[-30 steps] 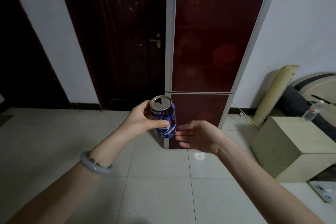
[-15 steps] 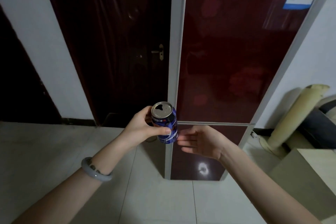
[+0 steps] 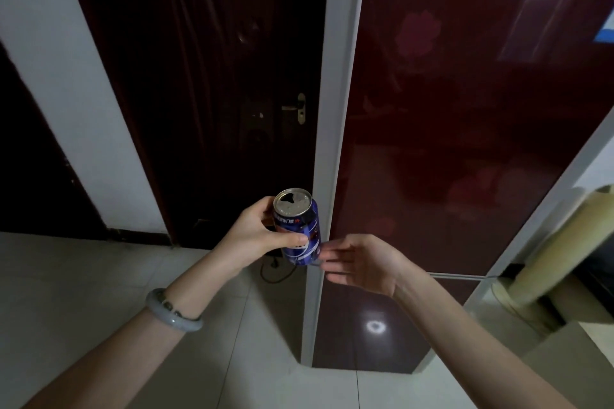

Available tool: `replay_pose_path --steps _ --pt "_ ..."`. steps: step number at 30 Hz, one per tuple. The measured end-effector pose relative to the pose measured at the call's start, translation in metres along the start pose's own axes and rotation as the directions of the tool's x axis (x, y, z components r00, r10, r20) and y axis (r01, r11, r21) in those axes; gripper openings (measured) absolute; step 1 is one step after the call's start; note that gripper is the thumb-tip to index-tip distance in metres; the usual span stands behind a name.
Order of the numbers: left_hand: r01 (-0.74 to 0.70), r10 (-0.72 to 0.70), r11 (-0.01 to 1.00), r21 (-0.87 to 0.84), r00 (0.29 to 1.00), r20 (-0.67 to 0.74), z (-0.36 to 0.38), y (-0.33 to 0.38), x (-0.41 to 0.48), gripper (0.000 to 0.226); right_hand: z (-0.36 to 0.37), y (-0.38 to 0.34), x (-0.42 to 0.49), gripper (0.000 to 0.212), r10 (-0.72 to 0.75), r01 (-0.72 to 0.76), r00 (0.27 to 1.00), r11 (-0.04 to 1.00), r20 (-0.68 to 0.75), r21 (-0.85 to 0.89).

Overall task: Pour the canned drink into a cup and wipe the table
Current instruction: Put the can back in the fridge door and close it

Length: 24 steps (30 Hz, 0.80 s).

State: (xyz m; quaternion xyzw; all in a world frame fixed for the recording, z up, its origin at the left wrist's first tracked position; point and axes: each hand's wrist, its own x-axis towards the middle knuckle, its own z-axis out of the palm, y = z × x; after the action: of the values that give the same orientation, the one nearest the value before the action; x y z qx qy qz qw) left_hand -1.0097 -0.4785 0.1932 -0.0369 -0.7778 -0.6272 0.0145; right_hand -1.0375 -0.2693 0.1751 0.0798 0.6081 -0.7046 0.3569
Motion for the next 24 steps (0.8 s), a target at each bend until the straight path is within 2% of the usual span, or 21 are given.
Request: replay_pose_path --steps 6,8,9,10,11,12,13,14,16,19,24 --pt "-0.023 0.023 1.000 -0.004 0.999 0.044 -0.024 0.010 0.033 0.074 0.010 -0.022 0.021 0.025 -0.089 0.089 0.996 0.995 0.002 -0.046" --pt "-0.032 0.032 0.999 -0.003 0.998 0.048 -0.033 0.014 0.040 0.074 0.019 -0.029 0.027 0.024 -0.223 0.209 0.973 0.958 -0.053 -0.196" --pt "-0.034 0.035 0.999 -0.009 0.998 0.047 -0.038 0.015 0.043 0.073 0.021 -0.032 0.032 0.025 -0.377 0.315 0.922 0.865 -0.091 -0.391" --pt "-0.034 0.035 0.999 -0.015 0.998 0.048 -0.042 0.015 0.046 0.071 0.022 -0.034 0.037 0.028 -0.586 0.395 0.806 0.641 -0.086 -0.658" --pt "-0.032 0.033 0.999 -0.019 0.998 0.051 -0.046 0.016 0.050 0.068 0.020 -0.039 0.044 0.032 -0.773 0.373 0.635 0.293 0.012 -0.880" --pt "-0.031 0.033 0.999 -0.023 0.998 0.053 -0.050 0.016 0.053 0.065 0.017 -0.045 0.050 0.036 -0.865 0.257 0.468 -0.062 0.180 -0.964" --pt "-0.030 0.031 0.999 -0.025 0.998 0.050 -0.053 0.016 0.056 0.063 0.015 -0.054 0.056 0.040 -0.874 0.120 0.336 -0.331 0.352 -0.936" --pt "-0.027 0.029 0.999 -0.027 0.999 0.046 -0.056 0.015 0.058 0.061 0.013 -0.064 0.062 0.043 -0.832 0.003 0.282 -0.497 0.478 -0.868" --pt "-0.020 0.022 0.999 -0.041 0.999 0.043 -0.061 0.014 0.062 0.060 0.013 -0.085 0.074 0.047 -0.735 -0.136 0.310 -0.663 0.604 -0.736" --pt "-0.021 0.023 0.998 -0.054 0.999 0.049 -0.067 0.012 0.065 0.058 0.014 -0.108 0.091 0.046 -0.593 -0.202 0.393 -0.802 0.703 -0.563" --pt "-0.014 0.019 0.997 -0.074 0.998 0.057 -0.074 0.008 0.070 0.053 0.011 -0.129 0.113 0.031 -0.488 -0.318 0.548 -0.873 0.679 -0.370"
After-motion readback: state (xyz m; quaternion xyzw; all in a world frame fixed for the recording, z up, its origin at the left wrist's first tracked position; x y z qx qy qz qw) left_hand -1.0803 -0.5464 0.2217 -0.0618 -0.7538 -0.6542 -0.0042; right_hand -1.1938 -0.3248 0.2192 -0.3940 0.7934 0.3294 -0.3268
